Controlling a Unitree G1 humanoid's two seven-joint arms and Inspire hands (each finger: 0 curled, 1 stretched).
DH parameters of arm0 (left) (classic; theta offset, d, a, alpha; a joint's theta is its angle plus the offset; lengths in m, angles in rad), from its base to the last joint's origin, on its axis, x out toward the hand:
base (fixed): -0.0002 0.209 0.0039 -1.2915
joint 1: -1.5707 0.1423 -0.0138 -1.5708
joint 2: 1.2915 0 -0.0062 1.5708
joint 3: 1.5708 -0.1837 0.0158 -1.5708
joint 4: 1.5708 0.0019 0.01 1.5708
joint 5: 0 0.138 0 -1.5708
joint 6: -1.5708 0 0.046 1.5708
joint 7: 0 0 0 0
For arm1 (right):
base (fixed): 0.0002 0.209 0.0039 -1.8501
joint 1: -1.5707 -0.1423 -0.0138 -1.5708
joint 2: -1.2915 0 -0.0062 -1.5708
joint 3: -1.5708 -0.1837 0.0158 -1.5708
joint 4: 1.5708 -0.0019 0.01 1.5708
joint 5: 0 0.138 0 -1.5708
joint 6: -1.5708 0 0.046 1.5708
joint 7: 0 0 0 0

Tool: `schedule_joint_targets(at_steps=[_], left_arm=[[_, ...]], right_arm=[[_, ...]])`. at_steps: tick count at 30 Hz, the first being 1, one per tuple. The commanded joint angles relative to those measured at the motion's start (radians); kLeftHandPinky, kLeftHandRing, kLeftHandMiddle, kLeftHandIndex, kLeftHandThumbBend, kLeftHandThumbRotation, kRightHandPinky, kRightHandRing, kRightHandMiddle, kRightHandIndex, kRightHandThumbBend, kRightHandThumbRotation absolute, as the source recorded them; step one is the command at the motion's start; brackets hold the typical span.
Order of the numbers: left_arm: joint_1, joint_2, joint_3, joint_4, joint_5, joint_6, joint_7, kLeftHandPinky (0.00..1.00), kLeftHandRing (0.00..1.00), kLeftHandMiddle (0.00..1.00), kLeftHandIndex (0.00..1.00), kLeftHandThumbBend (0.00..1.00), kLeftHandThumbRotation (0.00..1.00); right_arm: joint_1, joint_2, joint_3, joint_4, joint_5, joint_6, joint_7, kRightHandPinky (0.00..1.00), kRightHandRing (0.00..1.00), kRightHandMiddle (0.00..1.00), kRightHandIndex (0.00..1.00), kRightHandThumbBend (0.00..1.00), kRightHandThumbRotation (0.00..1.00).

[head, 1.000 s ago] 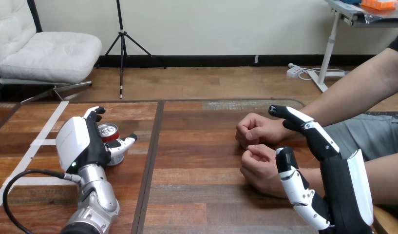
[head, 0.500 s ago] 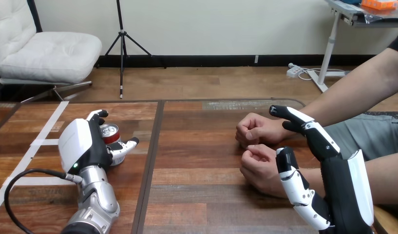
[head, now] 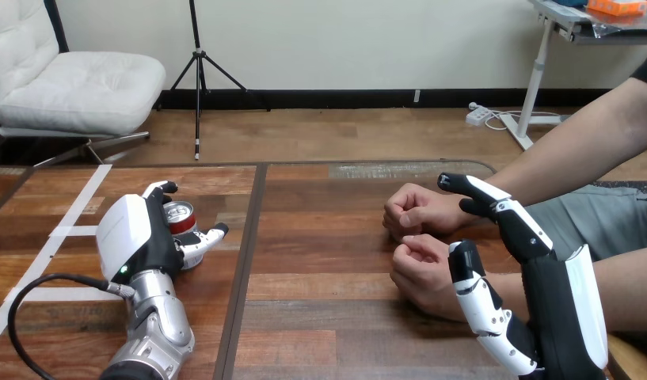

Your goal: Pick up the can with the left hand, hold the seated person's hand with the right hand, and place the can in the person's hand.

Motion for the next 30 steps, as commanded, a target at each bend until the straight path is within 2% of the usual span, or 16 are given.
schedule_joint_targets(at_steps=[1, 12, 23, 30], left_arm=[[-0.074, 0.008, -0.013, 0.006, 0.018, 0.000, 0.003, 0.62, 0.72, 0.78, 0.78, 0.74, 0.23], [-0.066, 0.009, -0.006, 0.010, 0.011, -0.018, 0.015, 0.60, 0.70, 0.75, 0.75, 0.75, 0.16], [-0.057, 0.009, 0.004, 0.009, 0.003, -0.055, 0.033, 0.56, 0.65, 0.70, 0.70, 0.75, 0.03], [-0.054, 0.010, 0.008, 0.011, -0.001, -0.079, 0.046, 0.54, 0.62, 0.66, 0.66, 0.75, 0.01]], right_arm=[[-0.022, 0.003, -0.009, -0.062, -0.001, 0.000, -0.011, 0.78, 0.83, 0.80, 0.78, 0.30, 0.69], [-0.021, 0.000, -0.005, -0.066, 0.003, 0.000, -0.007, 0.78, 0.83, 0.80, 0.78, 0.29, 0.69], [-0.019, 0.000, -0.004, -0.067, 0.005, -0.002, -0.006, 0.77, 0.83, 0.80, 0.78, 0.29, 0.69], [-0.018, -0.003, -0.004, -0.067, 0.007, -0.005, -0.005, 0.77, 0.83, 0.81, 0.78, 0.29, 0.68]])
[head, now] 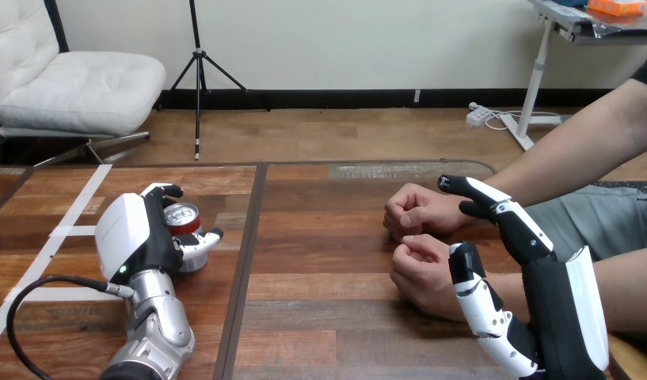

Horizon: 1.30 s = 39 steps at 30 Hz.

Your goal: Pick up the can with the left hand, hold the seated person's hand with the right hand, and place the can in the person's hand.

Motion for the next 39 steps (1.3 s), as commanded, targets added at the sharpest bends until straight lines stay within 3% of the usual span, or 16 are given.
schedule_joint_targets(at_steps=[1, 14, 39], left_arm=[[-0.054, 0.010, 0.006, 0.004, 0.001, -0.046, 0.021, 0.53, 0.60, 0.64, 0.66, 0.74, 0.00], [-0.047, 0.010, 0.019, 0.007, -0.015, -0.085, 0.019, 0.45, 0.47, 0.49, 0.56, 0.70, 0.00], [-0.036, 0.011, 0.006, 0.003, -0.005, -0.099, 0.038, 0.43, 0.45, 0.48, 0.53, 0.68, 0.00]], right_arm=[[-0.024, -0.002, -0.005, -0.062, 0.006, -0.006, -0.005, 0.77, 0.83, 0.81, 0.78, 0.29, 0.68], [-0.013, 0.003, -0.006, -0.074, -0.001, 0.006, -0.007, 0.77, 0.84, 0.80, 0.78, 0.31, 0.68], [-0.011, 0.008, -0.009, -0.079, -0.017, 0.007, -0.017, 0.78, 0.83, 0.80, 0.77, 0.31, 0.70]])
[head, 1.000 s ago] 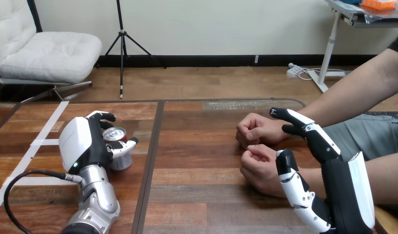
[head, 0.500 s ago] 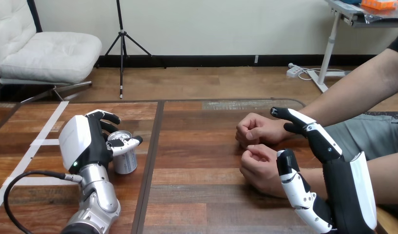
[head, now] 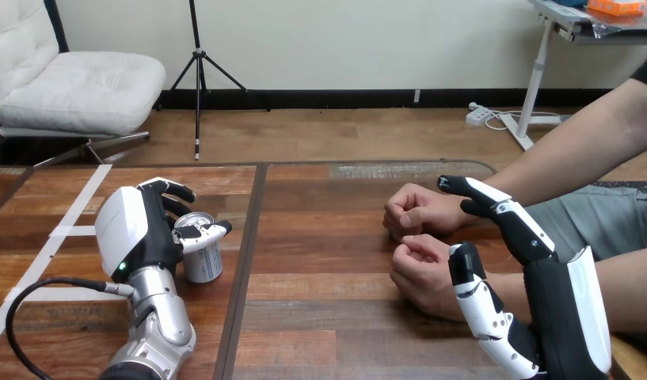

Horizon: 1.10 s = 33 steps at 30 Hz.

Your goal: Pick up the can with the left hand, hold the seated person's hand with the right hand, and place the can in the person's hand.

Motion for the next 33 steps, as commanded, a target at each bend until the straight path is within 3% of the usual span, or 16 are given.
schedule_joint_targets(at_steps=[1, 33], left_arm=[[-0.036, 0.011, -0.003, 0.001, 0.012, -0.030, 0.018, 0.43, 0.45, 0.48, 0.53, 0.68, 0.00], [-0.019, 0.009, -0.003, -0.009, 0.009, -0.087, 0.037, 0.43, 0.45, 0.49, 0.52, 0.68, 0.00]], right_arm=[[-0.026, 0.007, -0.009, -0.051, -0.005, 0.001, -0.015, 0.78, 0.83, 0.80, 0.77, 0.31, 0.70], [-0.032, -0.001, -0.001, -0.054, 0.003, 0.017, -0.008, 0.76, 0.83, 0.80, 0.78, 0.29, 0.72]])
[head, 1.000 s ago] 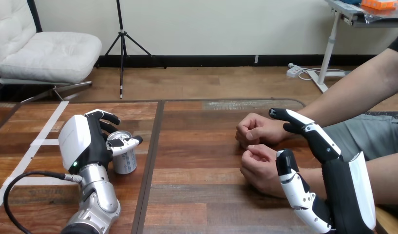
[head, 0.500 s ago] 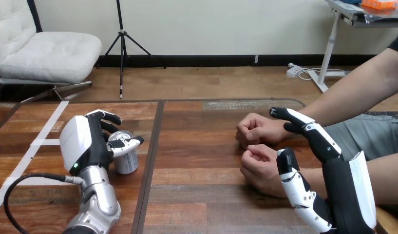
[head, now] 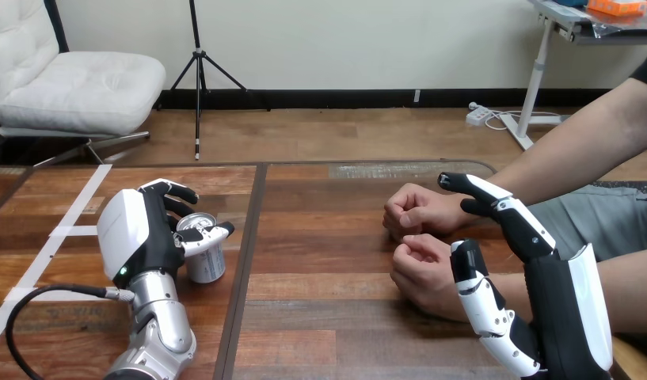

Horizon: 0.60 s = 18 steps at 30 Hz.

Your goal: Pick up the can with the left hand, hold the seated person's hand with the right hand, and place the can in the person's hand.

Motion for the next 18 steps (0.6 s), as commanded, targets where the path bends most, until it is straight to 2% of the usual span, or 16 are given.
schedule_joint_targets(at_steps=[1, 18], left_arm=[[-0.039, 0.008, 0.005, -0.010, 0.005, -0.037, 0.017, 0.43, 0.45, 0.49, 0.52, 0.68, 0.00], [-0.038, 0.009, 0.011, -0.019, -0.007, -0.085, 0.023, 0.45, 0.46, 0.49, 0.53, 0.68, 0.00]], right_arm=[[-0.035, -0.001, -0.002, -0.032, 0.008, -0.003, -0.007, 0.76, 0.82, 0.80, 0.78, 0.29, 0.72], [-0.047, 0.000, 0.004, -0.024, 0.013, -0.001, -0.006, 0.75, 0.82, 0.79, 0.78, 0.29, 0.71]])
